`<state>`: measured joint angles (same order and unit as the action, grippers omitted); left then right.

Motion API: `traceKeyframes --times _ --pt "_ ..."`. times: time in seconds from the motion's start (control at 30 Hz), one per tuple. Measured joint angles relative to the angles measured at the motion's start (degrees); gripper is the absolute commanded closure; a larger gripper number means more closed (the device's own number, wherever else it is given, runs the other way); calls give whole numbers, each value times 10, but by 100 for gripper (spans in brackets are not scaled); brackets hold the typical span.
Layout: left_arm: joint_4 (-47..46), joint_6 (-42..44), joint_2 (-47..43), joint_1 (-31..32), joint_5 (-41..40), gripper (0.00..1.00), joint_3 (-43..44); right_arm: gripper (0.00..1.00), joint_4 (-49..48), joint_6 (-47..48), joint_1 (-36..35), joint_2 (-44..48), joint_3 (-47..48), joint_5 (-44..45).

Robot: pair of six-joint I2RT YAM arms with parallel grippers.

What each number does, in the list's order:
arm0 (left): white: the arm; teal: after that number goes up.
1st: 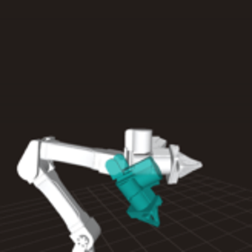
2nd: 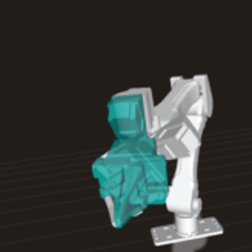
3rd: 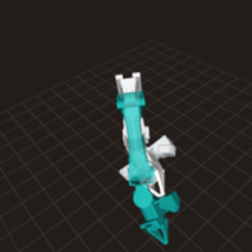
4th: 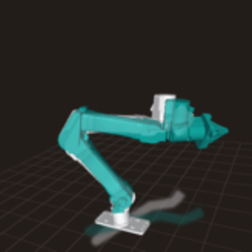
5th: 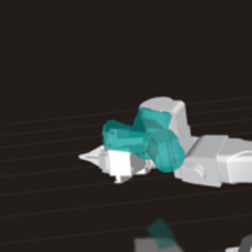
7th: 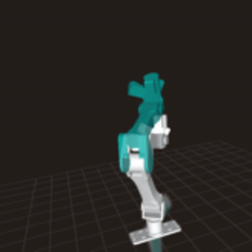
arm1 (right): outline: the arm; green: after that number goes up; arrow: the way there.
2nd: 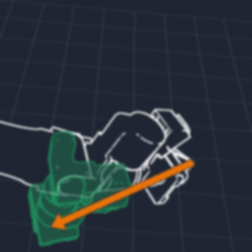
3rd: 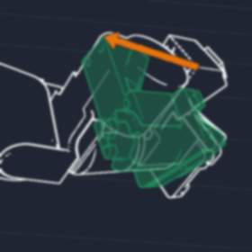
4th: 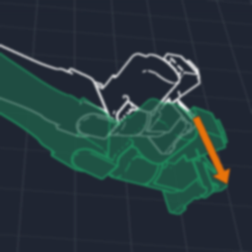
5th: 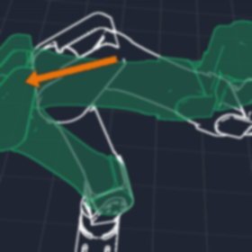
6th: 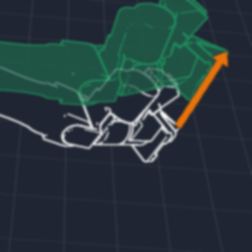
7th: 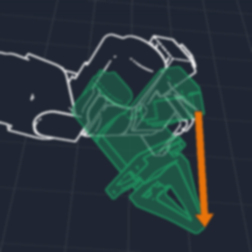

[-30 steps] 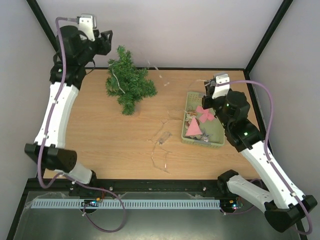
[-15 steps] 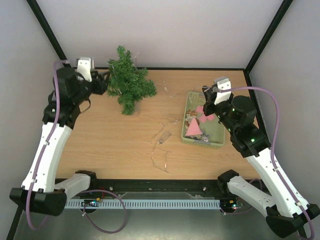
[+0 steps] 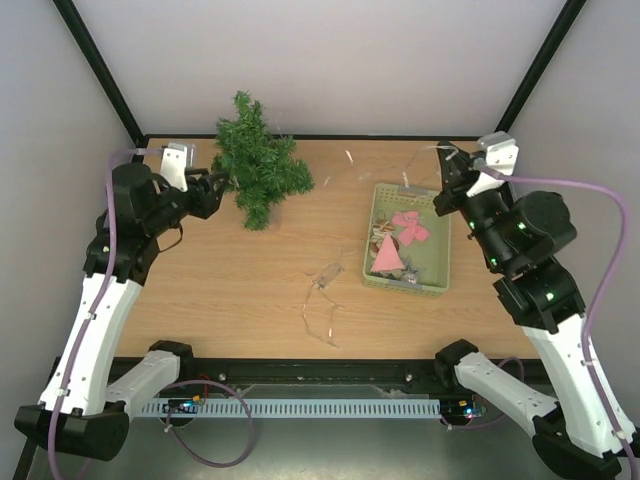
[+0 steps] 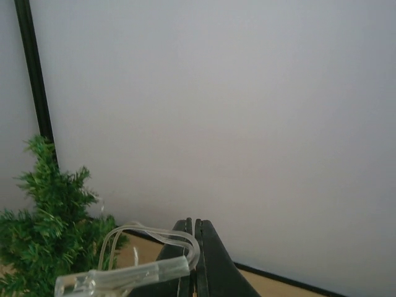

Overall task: Decorate the small christmas tree
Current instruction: Wrap the decoration item around the Christmas tree.

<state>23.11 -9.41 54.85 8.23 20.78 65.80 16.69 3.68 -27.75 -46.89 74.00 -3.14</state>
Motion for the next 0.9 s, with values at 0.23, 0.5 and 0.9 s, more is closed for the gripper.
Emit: traceKeyframes --times 0.23,0.5,0.9 --pt "-9 16 -12 36 -15 51 -15 98 15 2 0 30 42 -21" --pt "-7 26 9 66 -71 55 -26 98 24 2 0 34 59 -42" --pt "-36 15 50 72 -101 68 -43 98 23 15 0 23 59 -35"
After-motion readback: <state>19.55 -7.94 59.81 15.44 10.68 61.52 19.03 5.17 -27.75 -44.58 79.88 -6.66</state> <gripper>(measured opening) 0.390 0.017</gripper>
